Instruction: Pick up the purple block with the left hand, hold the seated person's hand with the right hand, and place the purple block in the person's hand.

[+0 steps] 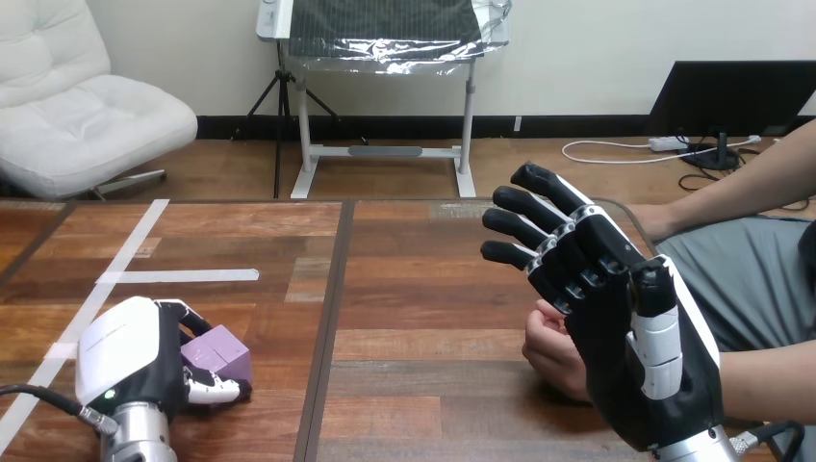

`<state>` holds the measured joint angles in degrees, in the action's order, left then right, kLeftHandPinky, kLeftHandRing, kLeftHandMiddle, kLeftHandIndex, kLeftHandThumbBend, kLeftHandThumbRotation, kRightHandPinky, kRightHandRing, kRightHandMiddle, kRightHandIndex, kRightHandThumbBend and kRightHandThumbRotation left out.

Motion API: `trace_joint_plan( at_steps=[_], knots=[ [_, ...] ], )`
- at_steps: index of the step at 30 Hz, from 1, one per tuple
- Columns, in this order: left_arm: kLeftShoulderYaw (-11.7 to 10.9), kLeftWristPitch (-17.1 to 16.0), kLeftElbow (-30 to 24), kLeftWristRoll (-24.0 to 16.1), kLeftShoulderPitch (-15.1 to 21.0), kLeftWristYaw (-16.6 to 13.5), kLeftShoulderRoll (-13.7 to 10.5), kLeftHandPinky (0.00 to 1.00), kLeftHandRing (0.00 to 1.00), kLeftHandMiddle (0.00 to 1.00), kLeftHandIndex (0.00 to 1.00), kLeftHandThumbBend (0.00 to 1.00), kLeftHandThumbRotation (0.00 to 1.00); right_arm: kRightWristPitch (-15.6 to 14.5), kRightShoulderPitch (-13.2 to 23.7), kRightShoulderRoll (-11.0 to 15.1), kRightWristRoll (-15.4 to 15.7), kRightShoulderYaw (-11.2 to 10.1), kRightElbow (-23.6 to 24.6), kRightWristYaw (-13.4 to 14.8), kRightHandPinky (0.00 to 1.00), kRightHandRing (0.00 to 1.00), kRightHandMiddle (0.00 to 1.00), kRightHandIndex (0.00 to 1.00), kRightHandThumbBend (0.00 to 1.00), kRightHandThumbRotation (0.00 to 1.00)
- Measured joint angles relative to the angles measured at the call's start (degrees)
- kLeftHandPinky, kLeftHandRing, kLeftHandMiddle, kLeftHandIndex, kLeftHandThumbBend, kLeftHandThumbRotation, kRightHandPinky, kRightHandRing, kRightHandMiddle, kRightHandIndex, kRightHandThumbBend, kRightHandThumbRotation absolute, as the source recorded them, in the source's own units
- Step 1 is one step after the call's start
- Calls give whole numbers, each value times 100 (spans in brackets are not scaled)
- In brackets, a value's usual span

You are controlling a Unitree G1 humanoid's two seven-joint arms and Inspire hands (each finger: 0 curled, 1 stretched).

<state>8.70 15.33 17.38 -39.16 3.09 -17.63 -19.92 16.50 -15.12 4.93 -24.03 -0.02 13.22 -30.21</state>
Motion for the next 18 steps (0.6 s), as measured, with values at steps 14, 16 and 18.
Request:
trace_joint_plan(
  at_steps=[14, 16, 18],
  knots=[
    [23, 11, -43, -41, -1, 16, -19, 30, 32, 39, 47, 76, 0, 0, 0, 0, 22, -10, 0, 7, 79, 84, 85, 87, 87, 83],
    [26, 43, -104, -44, -14, 46, -19, 29, 31, 38, 47, 76, 0, 11, 0, 0, 67, -13, 0, 22, 79, 84, 85, 87, 87, 83],
    [26, 63, -183, -46, -39, 77, -18, 29, 31, 38, 47, 77, 0, 41, 0, -1, 147, -19, -2, 46, 79, 84, 85, 87, 87, 83]
  ],
)
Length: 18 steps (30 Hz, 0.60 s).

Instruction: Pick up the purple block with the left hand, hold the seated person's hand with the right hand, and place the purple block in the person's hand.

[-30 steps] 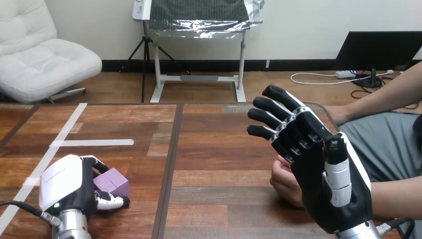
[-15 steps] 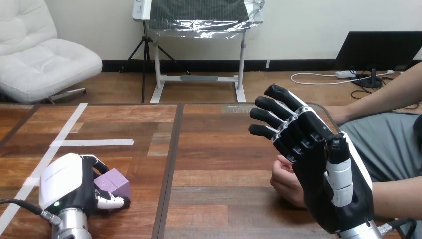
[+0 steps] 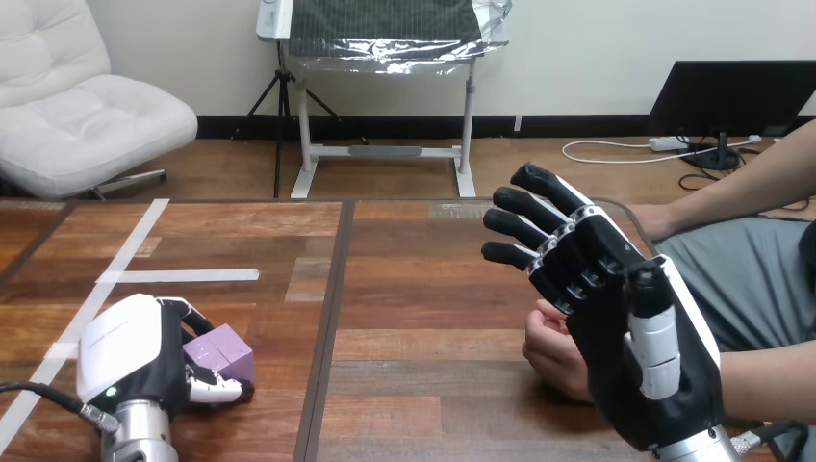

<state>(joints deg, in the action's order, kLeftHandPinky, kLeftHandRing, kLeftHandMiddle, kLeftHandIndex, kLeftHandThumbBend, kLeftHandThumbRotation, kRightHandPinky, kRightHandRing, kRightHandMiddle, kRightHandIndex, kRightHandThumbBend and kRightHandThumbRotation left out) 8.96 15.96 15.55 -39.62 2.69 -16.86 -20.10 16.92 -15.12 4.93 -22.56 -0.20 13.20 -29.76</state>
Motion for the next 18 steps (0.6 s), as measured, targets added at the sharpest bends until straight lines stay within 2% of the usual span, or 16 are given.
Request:
trace_joint_plan(
  at_steps=[10, 18],
  knots=[
    [-6, 176, -610, 1, -151, 228, 14, 30, 31, 38, 46, 75, 0, 320, 17, 2, 444, -37, -124, 152, 78, 84, 85, 87, 90, 84],
    [-39, 327, -1237, 31, -302, 452, 66, 15, 19, 30, 45, 74, 0, 505, 40, 30, 861, -81, -334, 298, 77, 83, 83, 86, 93, 86]
  ],
)
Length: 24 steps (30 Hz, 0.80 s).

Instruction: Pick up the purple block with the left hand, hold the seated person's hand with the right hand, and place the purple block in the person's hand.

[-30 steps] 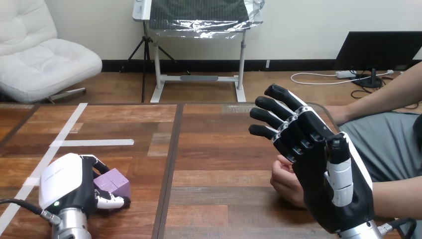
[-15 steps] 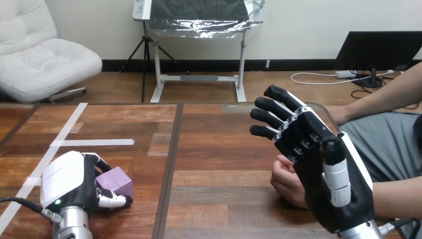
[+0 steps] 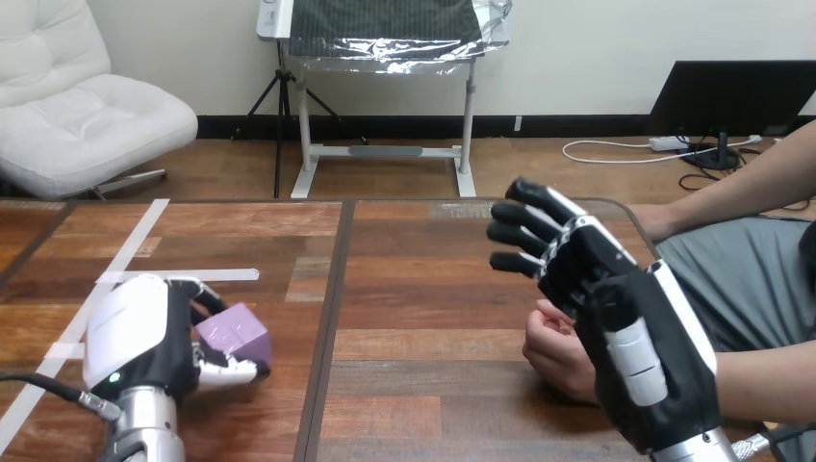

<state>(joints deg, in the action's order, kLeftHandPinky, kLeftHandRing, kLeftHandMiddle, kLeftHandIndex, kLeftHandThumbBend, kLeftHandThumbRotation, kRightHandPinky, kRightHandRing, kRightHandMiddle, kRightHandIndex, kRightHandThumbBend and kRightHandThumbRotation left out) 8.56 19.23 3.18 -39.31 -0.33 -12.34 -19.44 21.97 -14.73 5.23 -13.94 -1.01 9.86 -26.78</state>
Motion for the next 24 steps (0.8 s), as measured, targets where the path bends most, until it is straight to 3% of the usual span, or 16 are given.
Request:
trace_joint_plan(
  at_steps=[10, 24],
  knots=[
    [-11, 214, -758, 32, -114, 328, 42, 10, 17, 29, 45, 74, 0, 82, 112, 173, 569, -58, -303, 235, 77, 84, 84, 86, 92, 86],
    [-27, 627, -1847, 39, -208, 887, 198, 12, 19, 30, 45, 74, 0, 482, 466, 526, 1128, -270, -859, 521, 80, 86, 88, 87, 90, 87]
  ],
)
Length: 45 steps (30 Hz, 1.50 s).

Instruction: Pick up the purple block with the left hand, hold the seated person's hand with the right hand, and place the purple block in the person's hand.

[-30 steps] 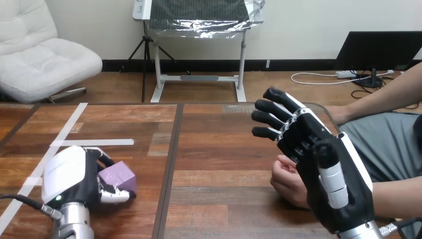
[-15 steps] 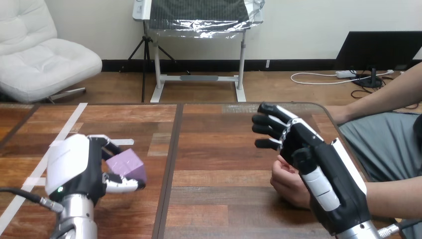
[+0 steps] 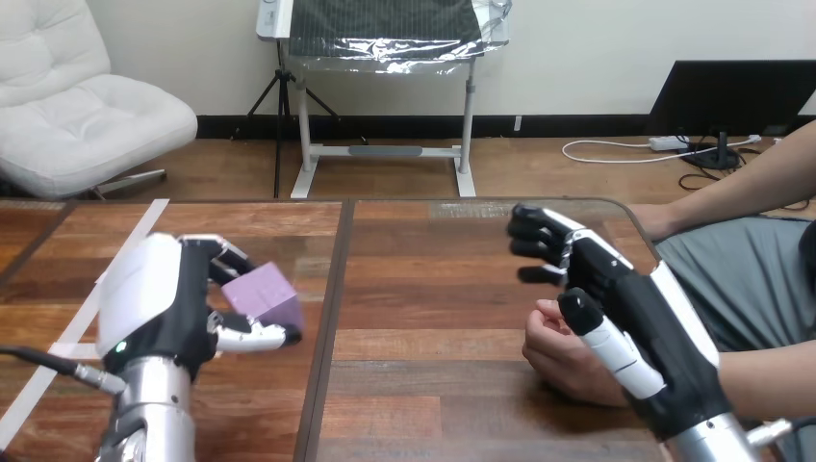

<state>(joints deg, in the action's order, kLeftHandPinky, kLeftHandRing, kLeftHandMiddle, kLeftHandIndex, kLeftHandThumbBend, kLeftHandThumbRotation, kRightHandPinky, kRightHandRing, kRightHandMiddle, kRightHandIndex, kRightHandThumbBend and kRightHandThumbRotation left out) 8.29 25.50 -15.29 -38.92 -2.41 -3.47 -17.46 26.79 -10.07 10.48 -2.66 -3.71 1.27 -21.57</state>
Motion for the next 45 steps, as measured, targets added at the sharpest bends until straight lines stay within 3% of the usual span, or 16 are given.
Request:
trace_joint_plan(
  at_steps=[12, 23, 32, 45],
  knots=[
    [-13, 254, -903, 0, -8, 493, 66, 15, 22, 33, 44, 73, 0, 384, 487, 582, 430, -166, -612, 122, 85, 89, 91, 90, 91, 85],
    [-63, 428, -1668, -2, 3, 773, 156, 16, 23, 33, 44, 72, 0, 813, 1069, 1307, 793, -331, -1354, 225, 80, 87, 91, 92, 90, 82],
    [-71, 431, -1851, -6, 10, 810, 211, 16, 24, 33, 43, 73, 0, 965, 1361, 1852, 1086, -423, -1768, 394, 76, 85, 90, 92, 93, 80],
    [-82, 468, -1852, -6, 7, 878, 218, 18, 26, 35, 43, 73, 0, 891, 1396, 2428, 1283, -445, -2088, 382, 74, 86, 90, 90, 93, 72]
  ],
)
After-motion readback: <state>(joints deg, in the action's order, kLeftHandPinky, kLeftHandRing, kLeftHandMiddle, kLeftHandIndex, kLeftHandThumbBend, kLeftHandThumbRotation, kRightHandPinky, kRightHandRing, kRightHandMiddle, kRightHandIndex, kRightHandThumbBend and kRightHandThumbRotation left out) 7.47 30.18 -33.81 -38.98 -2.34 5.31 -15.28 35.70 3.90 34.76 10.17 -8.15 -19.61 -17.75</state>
